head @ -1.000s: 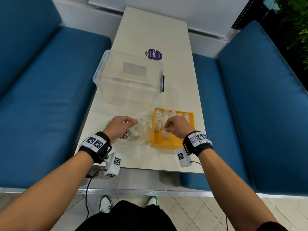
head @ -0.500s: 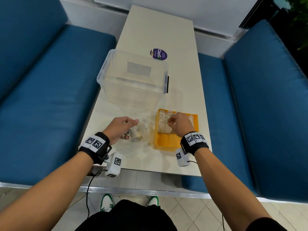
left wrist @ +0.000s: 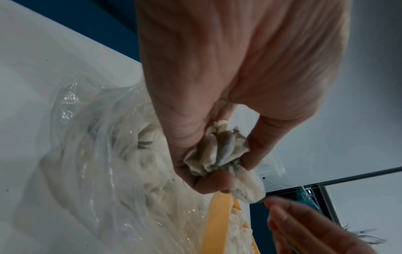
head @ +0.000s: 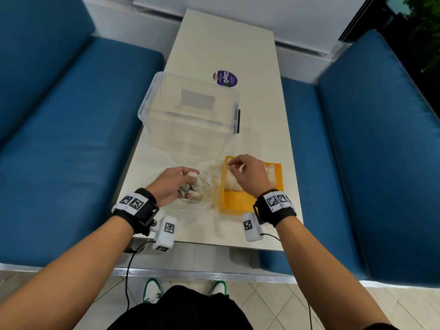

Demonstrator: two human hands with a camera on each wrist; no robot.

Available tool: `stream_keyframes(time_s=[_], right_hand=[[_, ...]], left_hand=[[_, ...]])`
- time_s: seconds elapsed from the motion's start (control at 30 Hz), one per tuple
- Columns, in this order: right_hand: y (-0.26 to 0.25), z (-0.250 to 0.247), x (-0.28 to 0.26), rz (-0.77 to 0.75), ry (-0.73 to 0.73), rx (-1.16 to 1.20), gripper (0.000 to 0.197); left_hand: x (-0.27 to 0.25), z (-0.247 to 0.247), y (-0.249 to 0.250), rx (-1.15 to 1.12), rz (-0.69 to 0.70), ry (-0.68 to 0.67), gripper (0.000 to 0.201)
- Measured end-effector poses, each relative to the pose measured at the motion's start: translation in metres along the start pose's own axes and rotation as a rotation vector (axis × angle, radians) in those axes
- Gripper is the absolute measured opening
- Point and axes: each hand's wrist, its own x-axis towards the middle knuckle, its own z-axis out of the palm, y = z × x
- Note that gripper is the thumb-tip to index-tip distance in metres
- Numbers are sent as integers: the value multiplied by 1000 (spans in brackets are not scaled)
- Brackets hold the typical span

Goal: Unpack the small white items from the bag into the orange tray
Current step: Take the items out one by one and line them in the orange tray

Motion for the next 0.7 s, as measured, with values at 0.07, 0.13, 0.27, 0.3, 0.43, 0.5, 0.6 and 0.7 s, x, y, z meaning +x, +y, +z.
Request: stream_keyframes(time_s=[0.07,0.13,0.27,0.3,0.43,0.5,0.6,0.7], right_hand=[[-27,4,-7,-59,-132,131,7],[-45,13,-11,-98,-237,172,19],[-57,29,-11,-49,-230,225,21],[-56,31,-11,-23,-207,247,17],[-55,31,-13,105,-151,368,7],[-57,30,-14,128,-136,389,8],[-60,27,-14,167,-106,430,11],[-61,25,-15,184,-99,466,13]], left_hand=[[1,4,0,-35,12,1,21],[2,6,0,-30,32,2,19],[-1,9,-2,-41,65,-18,26],[-2,8,-3,-68,68,-27,30],[-6,3,-3,-157,64,-57,38],[-7,2,-3,-158,66,-64,43],[-9,0,-3,-174,73,-72,40],[-9,1,-4,-151,86,-70,39]])
